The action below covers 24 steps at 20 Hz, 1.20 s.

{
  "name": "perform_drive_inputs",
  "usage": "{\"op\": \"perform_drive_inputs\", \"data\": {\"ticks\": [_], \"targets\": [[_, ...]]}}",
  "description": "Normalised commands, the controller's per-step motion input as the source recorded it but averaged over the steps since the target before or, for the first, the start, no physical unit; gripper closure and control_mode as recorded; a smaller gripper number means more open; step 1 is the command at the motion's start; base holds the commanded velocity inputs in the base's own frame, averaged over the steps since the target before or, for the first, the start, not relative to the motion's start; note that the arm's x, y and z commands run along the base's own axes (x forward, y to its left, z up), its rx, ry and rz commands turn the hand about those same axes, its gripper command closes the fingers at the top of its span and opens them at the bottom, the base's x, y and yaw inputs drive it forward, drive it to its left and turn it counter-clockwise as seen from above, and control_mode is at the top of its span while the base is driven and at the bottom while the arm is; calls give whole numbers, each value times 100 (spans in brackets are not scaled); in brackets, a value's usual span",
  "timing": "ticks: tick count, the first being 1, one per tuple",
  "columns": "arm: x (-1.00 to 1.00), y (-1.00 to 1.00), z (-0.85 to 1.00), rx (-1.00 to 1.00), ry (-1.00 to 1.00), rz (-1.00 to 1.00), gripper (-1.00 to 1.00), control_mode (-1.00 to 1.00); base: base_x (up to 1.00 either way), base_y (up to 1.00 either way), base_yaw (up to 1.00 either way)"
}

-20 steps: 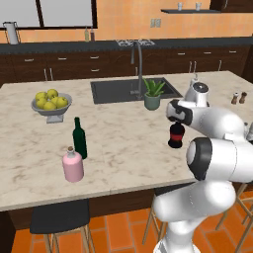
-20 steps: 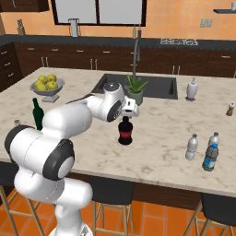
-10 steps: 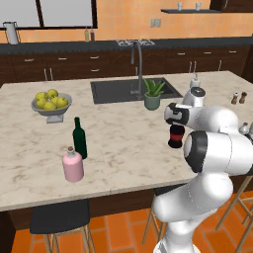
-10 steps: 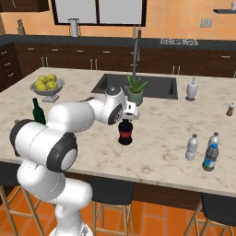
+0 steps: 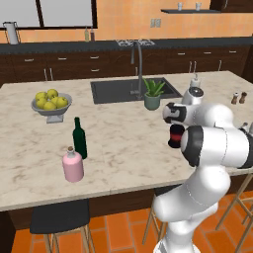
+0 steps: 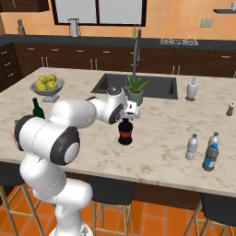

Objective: Move the plastic bottles in the middle to the plastics group, and the glass bottles in the middle to the glass group.

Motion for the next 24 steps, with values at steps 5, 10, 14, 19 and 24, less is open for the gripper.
{"op": "perform_drive_inputs", "data": {"ticks": [5, 10, 14, 19, 24], "targets": [[23, 0, -4, 0, 0, 0, -100, -100, 0, 0, 0], [6, -1, -14, 0, 0, 0, -100, -100, 0, 0, 0], [0, -3, -10, 0, 0, 0, -100, -100, 0, 0, 0], [0, -5, -15, 0, 0, 0, -100, -100, 0, 0, 0], [0, -2, -10, 0, 0, 0, -100, -100, 0, 0, 0]]}}
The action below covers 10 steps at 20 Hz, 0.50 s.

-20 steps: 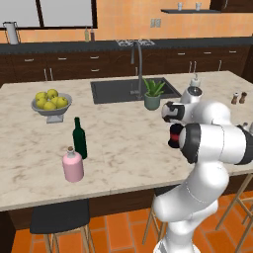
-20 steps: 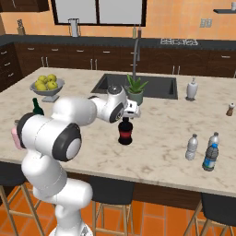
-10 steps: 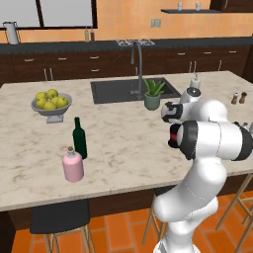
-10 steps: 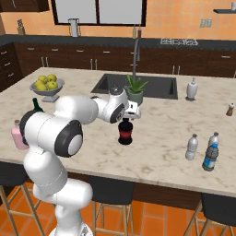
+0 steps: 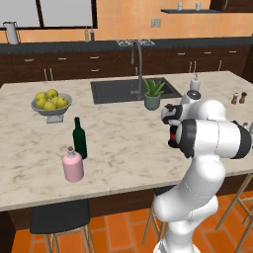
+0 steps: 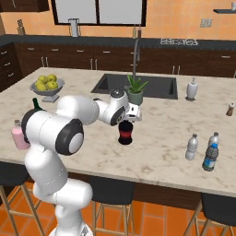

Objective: Move the plastic bottles in the middle to the plastics group, and the glass bottles in the middle to the glass group.

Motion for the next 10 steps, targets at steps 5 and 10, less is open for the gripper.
{"op": "perform_drive_inputs", "data": {"ticks": [5, 10], "targets": [[0, 0, 0, 0, 0, 0, 100, -100, 0, 0, 0], [0, 0, 0, 0, 0, 0, 100, -100, 0, 0, 0]]}}
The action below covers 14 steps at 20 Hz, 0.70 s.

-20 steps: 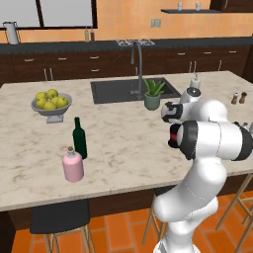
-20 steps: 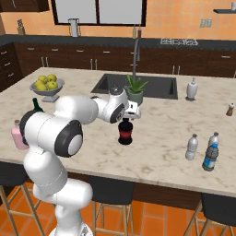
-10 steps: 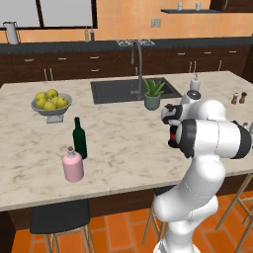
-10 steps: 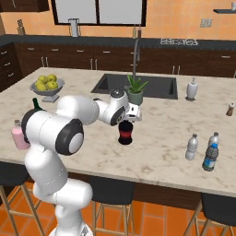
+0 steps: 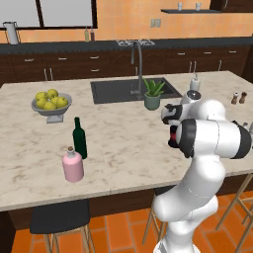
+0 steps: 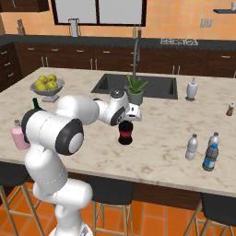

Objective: Move the plastic bottles in the middle to the plastics group, and the glass bottles in the middle to the glass group.

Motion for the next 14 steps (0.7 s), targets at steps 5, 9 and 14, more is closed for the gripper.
{"op": "perform_drive_inputs", "data": {"ticks": [5, 9, 14], "targets": [[-13, 1, 19, 0, 0, 3, 100, -100, 0, 0, 0], [-45, 57, 30, 0, 0, 23, 100, -100, 0, 0, 0], [-30, 98, 8, 0, 0, 45, 100, -100, 0, 0, 0]]}}
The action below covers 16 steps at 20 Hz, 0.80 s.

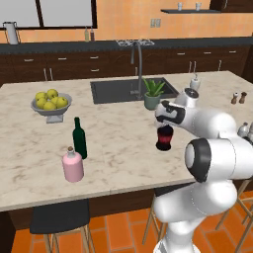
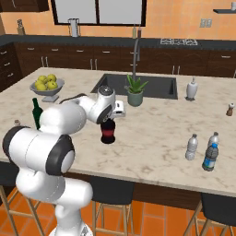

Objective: Move the plastic bottles in the middle to the plastics group, and the glass bottles in the middle to the glass group.

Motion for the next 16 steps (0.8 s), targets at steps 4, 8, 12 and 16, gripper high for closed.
{"op": "perform_drive_inputs", "data": {"ticks": [4, 8, 12, 16], "targets": [[-16, 99, 0, 0, -6, 40, 100, -100, 0, 0, 0], [0, 100, 0, 0, -1, 37, 100, -100, 0, 0, 0], [0, 100, 0, -1, 0, 32, 100, -100, 0, 0, 0], [1, 79, 0, 0, -4, 22, 100, -100, 0, 0, 0]]}}
